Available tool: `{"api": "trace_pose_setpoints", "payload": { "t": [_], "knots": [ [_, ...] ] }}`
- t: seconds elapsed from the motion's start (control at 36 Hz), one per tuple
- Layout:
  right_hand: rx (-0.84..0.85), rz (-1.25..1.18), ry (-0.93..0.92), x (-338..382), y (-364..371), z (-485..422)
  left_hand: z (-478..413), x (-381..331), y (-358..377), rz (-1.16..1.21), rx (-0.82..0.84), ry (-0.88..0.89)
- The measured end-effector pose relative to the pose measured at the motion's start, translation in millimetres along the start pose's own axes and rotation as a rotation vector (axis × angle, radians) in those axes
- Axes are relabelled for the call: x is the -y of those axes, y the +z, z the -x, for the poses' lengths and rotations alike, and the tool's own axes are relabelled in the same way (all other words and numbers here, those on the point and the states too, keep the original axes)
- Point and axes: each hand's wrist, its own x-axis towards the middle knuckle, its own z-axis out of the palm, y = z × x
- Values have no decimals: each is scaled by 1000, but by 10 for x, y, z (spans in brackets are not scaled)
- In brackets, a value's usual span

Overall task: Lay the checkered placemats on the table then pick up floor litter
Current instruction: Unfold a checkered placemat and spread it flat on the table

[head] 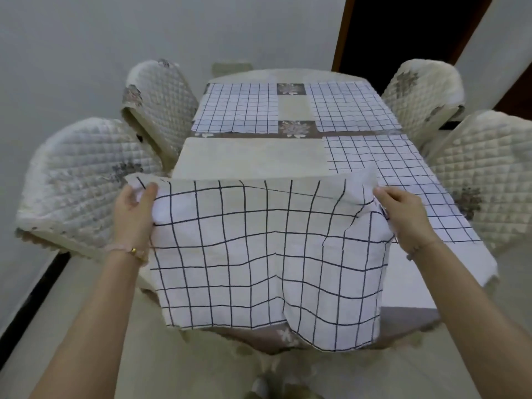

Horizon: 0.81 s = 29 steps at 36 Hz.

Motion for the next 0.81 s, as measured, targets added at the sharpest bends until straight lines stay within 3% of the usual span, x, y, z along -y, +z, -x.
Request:
{"api": "trace_pose_setpoints", "payload": {
  "t": [0.19, 0.36, 0.44, 0.69, 0.81],
  "knots": [
    [14, 92, 61, -206, -66, -221, -213, 39, 27, -153, 45, 9],
    [22, 157, 167, -605, 24, -330, -367, 560, 120, -246, 159, -243],
    [93, 165, 296, -857, 71, -331, -346, 835, 170, -299, 185, -456],
    [208, 83, 628, -1226, 155, -246, -198, 1381, 173, -498, 113, -595],
    [227, 64, 614, -1249, 117, -146, -241, 1452, 70, -470, 145, -641]
  ]
}}
